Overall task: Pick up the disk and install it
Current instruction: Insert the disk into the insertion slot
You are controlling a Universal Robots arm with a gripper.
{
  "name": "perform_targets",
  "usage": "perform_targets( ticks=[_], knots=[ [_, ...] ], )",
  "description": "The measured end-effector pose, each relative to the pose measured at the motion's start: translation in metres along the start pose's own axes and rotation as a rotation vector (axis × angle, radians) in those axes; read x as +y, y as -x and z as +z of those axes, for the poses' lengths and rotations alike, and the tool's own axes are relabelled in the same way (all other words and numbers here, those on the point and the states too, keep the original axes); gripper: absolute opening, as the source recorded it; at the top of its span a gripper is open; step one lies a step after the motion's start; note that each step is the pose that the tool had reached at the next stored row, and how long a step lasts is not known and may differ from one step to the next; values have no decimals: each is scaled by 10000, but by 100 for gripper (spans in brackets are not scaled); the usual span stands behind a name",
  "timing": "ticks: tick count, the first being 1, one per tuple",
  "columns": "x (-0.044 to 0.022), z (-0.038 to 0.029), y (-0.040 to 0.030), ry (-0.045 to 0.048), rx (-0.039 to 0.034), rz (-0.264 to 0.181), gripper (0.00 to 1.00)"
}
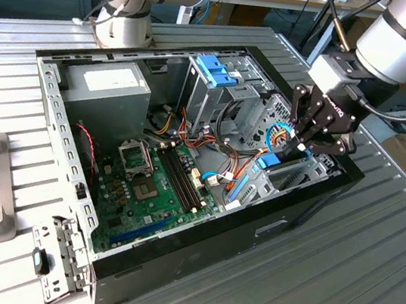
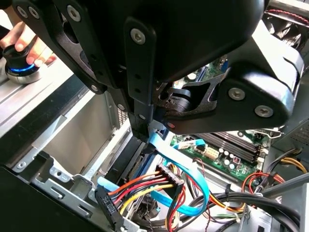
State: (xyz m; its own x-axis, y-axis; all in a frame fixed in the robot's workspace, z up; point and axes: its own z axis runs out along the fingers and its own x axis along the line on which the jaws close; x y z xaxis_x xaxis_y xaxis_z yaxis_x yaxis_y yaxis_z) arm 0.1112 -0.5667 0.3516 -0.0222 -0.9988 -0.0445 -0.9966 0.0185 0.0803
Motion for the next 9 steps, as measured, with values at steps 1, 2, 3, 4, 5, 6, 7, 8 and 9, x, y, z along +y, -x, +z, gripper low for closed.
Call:
perform_targets(
  ticks=[1, 2, 3, 4, 5, 6, 7, 8, 9],
  knots=[
    [2, -24, 1, 0, 0, 0, 10],
    [3, -40, 2, 0, 1, 0, 10],
    [5, -57, 3, 0, 1, 0, 10],
    [5, -64, 3, 0, 0, -1, 10],
    [5, -70, 3, 0, 0, -1, 10],
    [4, -74, 3, 0, -2, -1, 10],
    [3, -77, 3, 0, -2, -1, 10],
    [2, -84, 4, 0, 0, -1, 10],
    [1, -91, 4, 0, 0, -1, 10]
  ],
)
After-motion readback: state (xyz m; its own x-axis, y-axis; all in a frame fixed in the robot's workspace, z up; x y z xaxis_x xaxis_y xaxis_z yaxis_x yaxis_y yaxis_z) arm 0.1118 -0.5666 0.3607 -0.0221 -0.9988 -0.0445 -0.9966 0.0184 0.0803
